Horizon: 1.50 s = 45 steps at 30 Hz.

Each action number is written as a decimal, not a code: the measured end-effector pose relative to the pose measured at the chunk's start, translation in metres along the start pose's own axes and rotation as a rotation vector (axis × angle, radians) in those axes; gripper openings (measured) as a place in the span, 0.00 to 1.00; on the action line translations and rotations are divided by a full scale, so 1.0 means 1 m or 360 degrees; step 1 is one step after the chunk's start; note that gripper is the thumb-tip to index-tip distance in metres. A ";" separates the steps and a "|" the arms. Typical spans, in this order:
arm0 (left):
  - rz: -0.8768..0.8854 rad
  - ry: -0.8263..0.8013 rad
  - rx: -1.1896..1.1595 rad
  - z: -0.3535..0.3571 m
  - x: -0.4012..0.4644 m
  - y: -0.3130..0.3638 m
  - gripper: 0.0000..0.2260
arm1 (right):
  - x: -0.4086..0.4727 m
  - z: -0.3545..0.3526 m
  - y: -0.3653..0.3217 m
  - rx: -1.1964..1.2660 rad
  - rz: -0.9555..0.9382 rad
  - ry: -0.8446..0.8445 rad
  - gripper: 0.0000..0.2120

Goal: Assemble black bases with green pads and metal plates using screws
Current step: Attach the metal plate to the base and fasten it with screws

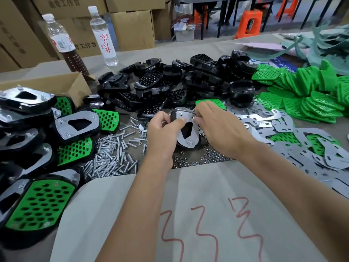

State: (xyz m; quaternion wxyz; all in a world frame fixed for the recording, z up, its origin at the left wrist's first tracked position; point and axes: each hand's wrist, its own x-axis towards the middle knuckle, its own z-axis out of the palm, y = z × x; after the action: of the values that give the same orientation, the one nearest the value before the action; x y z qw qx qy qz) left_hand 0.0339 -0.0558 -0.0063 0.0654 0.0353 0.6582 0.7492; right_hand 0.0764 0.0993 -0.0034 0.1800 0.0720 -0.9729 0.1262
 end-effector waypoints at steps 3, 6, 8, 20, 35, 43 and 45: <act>0.0000 -0.0025 0.0040 -0.003 0.004 -0.003 0.21 | 0.001 -0.004 0.002 -0.0054 -0.0137 -0.0067 0.05; 0.0013 -0.0081 0.0088 -0.003 0.004 -0.003 0.19 | 0.003 -0.006 0.005 -0.0157 -0.0262 -0.0129 0.07; -0.0002 -0.0100 0.0078 -0.002 0.003 -0.002 0.20 | 0.006 -0.008 0.005 -0.0161 -0.0270 -0.0104 0.09; 0.0122 0.0062 0.0033 0.000 -0.001 0.000 0.15 | 0.005 -0.009 -0.009 0.0279 0.0332 0.0025 0.16; -0.0063 0.0174 -0.0052 -0.011 0.002 0.007 0.14 | -0.009 -0.025 -0.017 0.0037 0.0356 -0.0730 0.08; -0.0228 -0.0070 0.0093 -0.016 0.006 0.008 0.10 | -0.010 -0.013 -0.008 0.1605 0.0649 0.0379 0.07; -0.0225 -0.0175 0.0141 -0.017 0.005 0.008 0.07 | -0.010 -0.007 -0.008 0.1726 0.0636 0.0517 0.09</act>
State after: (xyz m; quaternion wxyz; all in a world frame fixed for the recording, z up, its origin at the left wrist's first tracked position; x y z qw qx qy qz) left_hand 0.0259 -0.0730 -0.0005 0.1524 0.0328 0.6869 0.7099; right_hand 0.0893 0.0948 0.0010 0.2367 -0.0509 -0.7245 0.6453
